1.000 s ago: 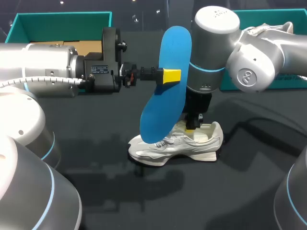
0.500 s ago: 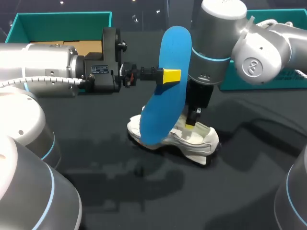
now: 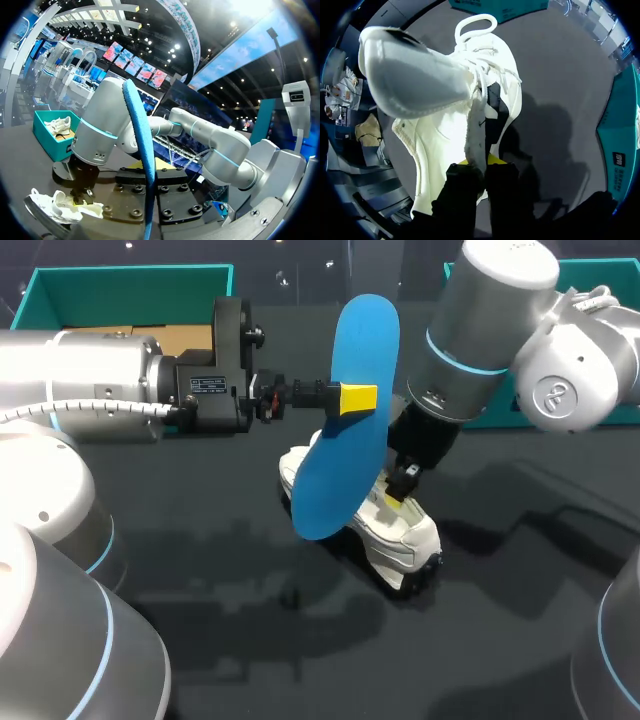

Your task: Take the shoe out of the shoebox, open the shoe tongue, remove and reinsert the insole, then place the shoe into the shoebox

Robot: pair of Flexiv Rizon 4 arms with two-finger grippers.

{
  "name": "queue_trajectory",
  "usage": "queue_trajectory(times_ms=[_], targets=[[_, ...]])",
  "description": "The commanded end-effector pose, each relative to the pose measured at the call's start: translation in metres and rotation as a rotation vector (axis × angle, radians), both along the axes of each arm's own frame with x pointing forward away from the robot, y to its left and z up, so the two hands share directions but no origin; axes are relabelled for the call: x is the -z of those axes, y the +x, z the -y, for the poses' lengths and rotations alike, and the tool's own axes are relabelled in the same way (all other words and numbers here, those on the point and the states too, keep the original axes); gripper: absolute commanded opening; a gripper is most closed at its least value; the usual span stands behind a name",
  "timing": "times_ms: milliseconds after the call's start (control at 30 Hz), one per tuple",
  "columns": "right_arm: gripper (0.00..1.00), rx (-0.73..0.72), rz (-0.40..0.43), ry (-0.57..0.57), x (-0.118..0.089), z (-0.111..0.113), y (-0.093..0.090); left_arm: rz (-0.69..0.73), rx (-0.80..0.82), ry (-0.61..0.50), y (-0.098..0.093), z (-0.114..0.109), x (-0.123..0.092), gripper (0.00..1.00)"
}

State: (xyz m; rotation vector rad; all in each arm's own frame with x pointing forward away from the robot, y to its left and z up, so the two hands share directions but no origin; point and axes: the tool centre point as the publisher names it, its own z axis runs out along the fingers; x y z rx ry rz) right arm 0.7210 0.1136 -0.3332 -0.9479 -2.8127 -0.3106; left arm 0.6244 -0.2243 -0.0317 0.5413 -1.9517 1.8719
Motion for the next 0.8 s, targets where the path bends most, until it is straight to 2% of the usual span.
queue_trajectory(times_ms=[33, 133, 233, 367, 800], targets=[[0.0, 0.003, 0.008, 0.011, 0.0, 0.003, -0.003, 0.0, -0.002, -0.003, 0.0, 0.002, 0.001, 0.0], [0.0, 0.003, 0.008, 0.011, 0.0, 0.003, -0.003, 0.0, -0.002, -0.003, 0.0, 0.002, 0.001, 0.0], [0.0, 0.204, -0.06, 0.005, 0.0, -0.004, -0.005, 0.0, -0.002, -0.003, 0.0, 0.002, 0.001, 0.0], [0.0, 0.385, -0.072, 0.026, -0.003, -0.012, -0.009, 0.0, -0.002, -0.003, 0.0, 0.002, 0.001, 0.0], [0.0, 0.594, -0.072, 0.004, -0.004, -0.033, -0.019, 0.0, -0.002, -0.003, 0.0, 0.002, 0.001, 0.0]])
